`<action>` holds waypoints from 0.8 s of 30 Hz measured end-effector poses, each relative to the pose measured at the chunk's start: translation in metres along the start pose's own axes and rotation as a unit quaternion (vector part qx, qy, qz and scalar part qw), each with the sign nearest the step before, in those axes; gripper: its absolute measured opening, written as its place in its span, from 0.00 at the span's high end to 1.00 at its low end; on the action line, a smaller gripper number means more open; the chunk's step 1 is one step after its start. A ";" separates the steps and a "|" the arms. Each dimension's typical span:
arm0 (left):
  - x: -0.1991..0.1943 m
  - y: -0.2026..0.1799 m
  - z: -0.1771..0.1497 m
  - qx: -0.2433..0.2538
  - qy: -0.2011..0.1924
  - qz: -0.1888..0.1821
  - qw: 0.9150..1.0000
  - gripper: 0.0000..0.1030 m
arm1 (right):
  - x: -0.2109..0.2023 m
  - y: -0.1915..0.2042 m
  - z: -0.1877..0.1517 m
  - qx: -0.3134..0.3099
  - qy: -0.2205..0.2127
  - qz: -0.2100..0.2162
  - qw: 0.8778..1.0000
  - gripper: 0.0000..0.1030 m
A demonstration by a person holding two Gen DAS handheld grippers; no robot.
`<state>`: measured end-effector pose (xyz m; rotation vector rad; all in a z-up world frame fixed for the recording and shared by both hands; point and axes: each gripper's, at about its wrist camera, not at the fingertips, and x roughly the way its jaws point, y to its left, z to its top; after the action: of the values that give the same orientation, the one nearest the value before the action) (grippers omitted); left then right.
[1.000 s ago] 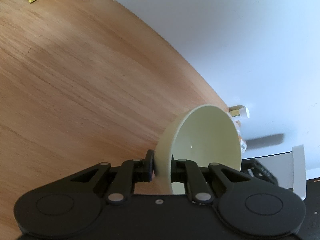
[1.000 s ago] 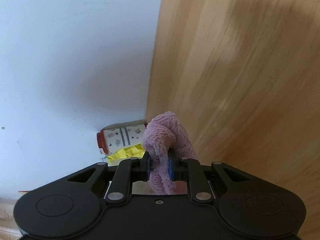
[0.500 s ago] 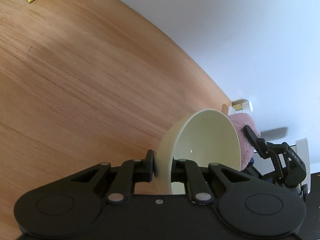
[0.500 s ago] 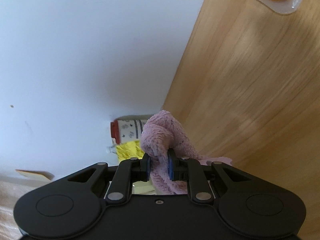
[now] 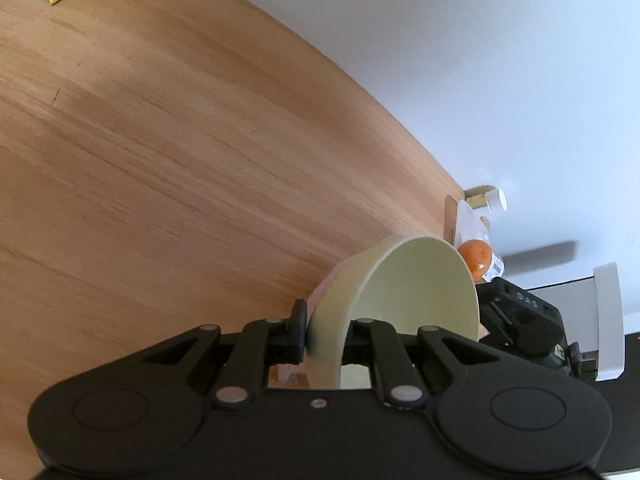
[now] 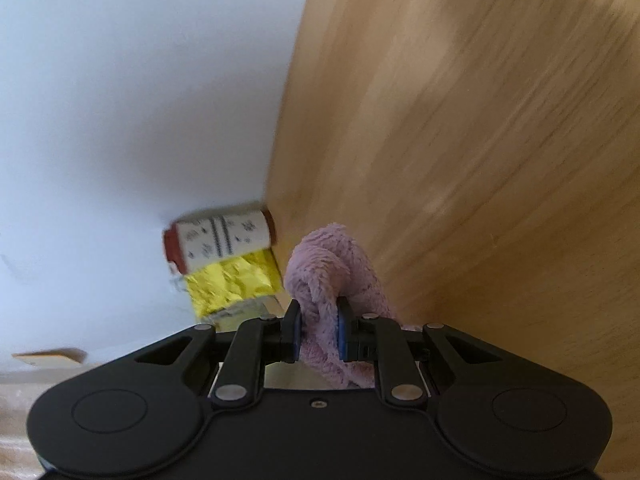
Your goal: Clean bowl
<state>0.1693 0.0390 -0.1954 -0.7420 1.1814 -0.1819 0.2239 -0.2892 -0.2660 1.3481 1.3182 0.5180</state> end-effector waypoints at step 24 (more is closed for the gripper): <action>0.004 -0.003 -0.002 0.046 0.023 0.003 0.999 0.88 | 0.012 0.051 0.013 -0.101 0.069 -0.033 0.992 0.81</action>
<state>0.1698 0.0337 -0.1972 -0.6562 1.2111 -0.2491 0.2589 -0.2705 -0.2288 1.1143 1.3772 0.6898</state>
